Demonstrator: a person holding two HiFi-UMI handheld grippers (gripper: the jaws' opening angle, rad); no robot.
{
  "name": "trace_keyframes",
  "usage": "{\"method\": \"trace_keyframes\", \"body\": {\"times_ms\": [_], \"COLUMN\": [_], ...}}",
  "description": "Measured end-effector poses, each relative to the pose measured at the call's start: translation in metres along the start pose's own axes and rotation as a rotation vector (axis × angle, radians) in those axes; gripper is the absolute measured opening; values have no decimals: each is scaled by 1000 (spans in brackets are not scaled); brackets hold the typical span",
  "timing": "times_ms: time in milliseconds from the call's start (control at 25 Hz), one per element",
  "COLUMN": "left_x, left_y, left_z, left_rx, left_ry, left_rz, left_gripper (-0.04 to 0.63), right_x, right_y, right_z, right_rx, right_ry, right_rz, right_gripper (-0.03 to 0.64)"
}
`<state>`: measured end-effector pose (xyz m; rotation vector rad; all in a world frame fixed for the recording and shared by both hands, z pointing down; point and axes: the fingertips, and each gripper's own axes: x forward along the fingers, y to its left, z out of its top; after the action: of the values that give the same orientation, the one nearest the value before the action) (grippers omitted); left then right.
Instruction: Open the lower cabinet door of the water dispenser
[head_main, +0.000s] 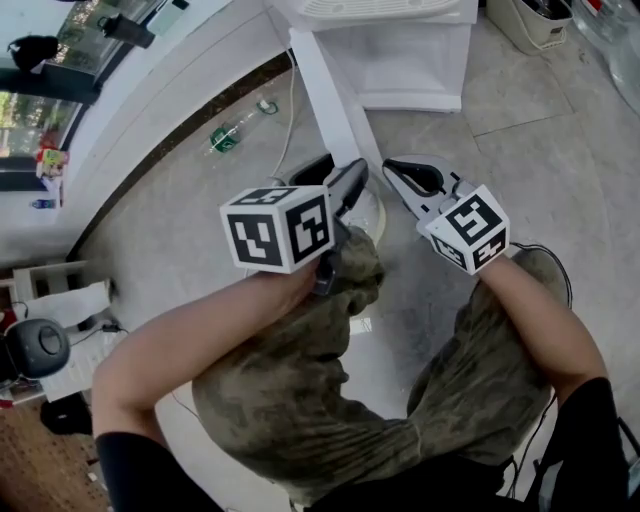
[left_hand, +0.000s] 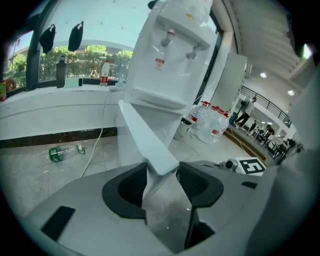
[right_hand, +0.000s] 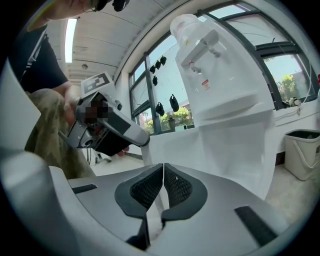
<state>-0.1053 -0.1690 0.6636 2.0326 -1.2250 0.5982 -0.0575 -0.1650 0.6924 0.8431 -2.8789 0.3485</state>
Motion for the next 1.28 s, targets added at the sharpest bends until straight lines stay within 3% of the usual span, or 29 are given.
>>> {"method": "trace_keyframes", "body": {"times_ms": [160,280,360,520,760,960,1280], "left_x": [0,-9,-12,-15,-21,-31,-38], "left_y": [2,10,15,19,26,42,57], "left_z": [-2,-5,-1,-6,-5,-10,-8], "left_rx": [54,68,66,50,56,14,-62], "left_ry": [-11,-20,-30,-26,-94,-117,-199], "left_rz": [13,-16,-34,-59,-42,13,49], "left_gripper": [199,201,201,201,201,189,179], "right_x": [-5,-13,-22,-27,-4,5,25], "right_y": [-14,-11,-15,-20,-19,-26,-9], "right_z": [11,13,1,-25,5,2,-3], "right_rx": [45,-27,-64,-5,16,30,62], "right_ry": [-17,-5,31,92,-11,-30,-15], "right_rz": [-56,-49,-42,-22,-34,-85,-26], "right_gripper": [5,5,5,5,5,2,2]}}
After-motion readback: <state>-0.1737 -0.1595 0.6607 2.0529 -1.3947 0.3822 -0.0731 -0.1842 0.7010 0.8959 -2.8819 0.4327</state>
